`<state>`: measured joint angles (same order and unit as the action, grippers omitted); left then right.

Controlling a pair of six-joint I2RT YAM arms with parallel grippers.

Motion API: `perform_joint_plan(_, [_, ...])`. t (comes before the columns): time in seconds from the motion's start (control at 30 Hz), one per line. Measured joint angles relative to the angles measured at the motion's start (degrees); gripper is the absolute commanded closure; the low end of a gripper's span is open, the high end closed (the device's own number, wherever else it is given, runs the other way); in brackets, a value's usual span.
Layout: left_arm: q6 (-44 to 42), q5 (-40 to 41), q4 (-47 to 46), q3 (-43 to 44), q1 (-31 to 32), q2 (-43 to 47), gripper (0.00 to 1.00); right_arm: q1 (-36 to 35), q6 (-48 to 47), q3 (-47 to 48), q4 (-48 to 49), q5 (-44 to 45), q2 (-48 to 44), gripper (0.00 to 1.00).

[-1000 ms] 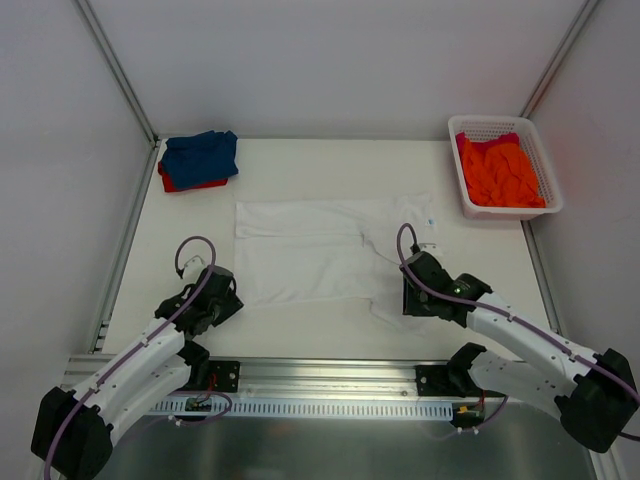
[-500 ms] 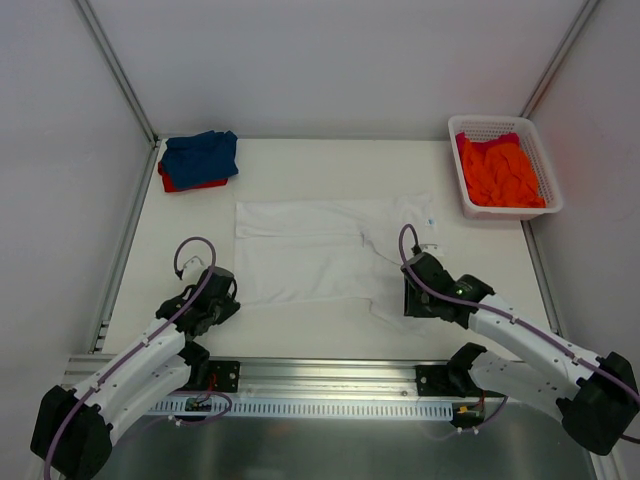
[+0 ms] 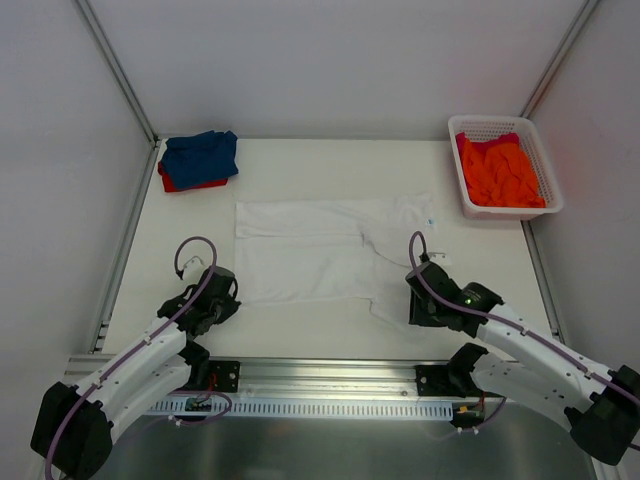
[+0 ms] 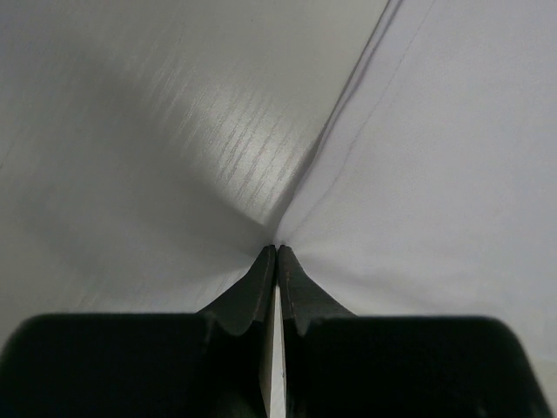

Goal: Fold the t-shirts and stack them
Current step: Fold the tshirt

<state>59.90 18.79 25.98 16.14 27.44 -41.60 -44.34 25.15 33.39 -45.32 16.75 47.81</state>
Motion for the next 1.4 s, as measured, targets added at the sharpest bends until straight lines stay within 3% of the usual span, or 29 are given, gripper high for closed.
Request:
perform_joint_plan(0.57, [-0.02, -0.02, 0.02, -0.31, 0.00, 0.94, 1.00, -5.07, 8.85, -2.93, -4.33, 1.46, -0.98, 0.60])
perform_joint_plan(1.03, [-0.04, -0.04, 0.02, -0.87, 0.00, 2.14, 1.00, -8.50, 13.03, -3.06, -7.21, 8.46, 6.27, 0.59])
perform_joint_plan(1.4, [-0.11, -0.04, 0.07, -0.98, 0.00, 2.58, 1.00, -9.01, 13.38, -3.06, -3.54, 9.64, 10.45, 0.59])
